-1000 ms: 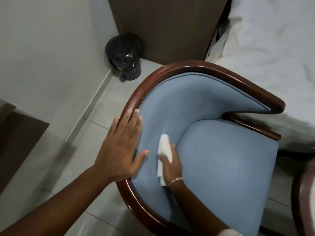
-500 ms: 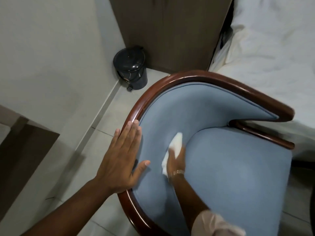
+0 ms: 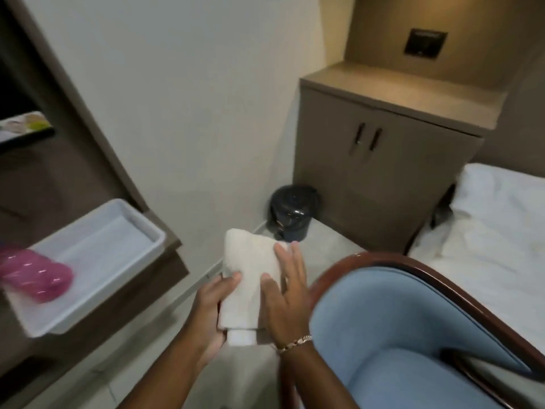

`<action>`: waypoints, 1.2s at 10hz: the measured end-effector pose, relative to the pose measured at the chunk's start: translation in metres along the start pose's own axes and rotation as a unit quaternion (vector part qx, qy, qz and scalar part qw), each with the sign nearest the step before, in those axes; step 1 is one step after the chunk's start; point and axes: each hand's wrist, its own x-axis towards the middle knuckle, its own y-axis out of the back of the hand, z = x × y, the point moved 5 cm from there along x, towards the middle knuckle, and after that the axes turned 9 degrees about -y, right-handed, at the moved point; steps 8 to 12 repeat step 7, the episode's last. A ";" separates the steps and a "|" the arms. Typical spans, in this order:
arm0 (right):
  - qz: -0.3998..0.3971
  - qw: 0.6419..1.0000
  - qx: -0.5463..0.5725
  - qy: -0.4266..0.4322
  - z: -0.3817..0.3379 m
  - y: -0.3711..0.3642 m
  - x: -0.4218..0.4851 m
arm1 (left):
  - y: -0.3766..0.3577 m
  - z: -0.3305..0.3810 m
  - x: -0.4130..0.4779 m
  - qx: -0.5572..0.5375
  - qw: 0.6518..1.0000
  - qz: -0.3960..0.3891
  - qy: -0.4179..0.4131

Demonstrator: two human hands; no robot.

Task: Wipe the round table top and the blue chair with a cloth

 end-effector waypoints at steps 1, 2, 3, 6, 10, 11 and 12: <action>-0.084 0.993 0.042 -0.078 -0.017 -0.081 0.029 | 0.072 0.043 0.020 -0.072 0.992 0.102 -0.034; -0.120 0.987 0.004 -0.105 -0.032 -0.175 0.056 | 0.151 0.075 0.041 -0.135 0.970 0.189 -0.069; -0.103 0.993 -0.057 0.004 -0.053 -0.267 0.085 | 0.234 0.091 0.068 -0.122 0.940 0.304 -0.096; -0.215 0.871 -0.420 0.135 -0.047 -0.378 0.142 | 0.303 0.100 0.131 0.406 0.859 0.311 0.019; -0.115 0.917 -0.327 0.196 -0.049 -0.331 0.122 | 0.288 0.109 0.129 0.572 0.755 0.281 -0.155; -0.115 0.917 -0.327 0.196 -0.049 -0.331 0.122 | 0.288 0.109 0.129 0.572 0.755 0.281 -0.155; -0.115 0.917 -0.327 0.196 -0.049 -0.331 0.122 | 0.288 0.109 0.129 0.572 0.755 0.281 -0.155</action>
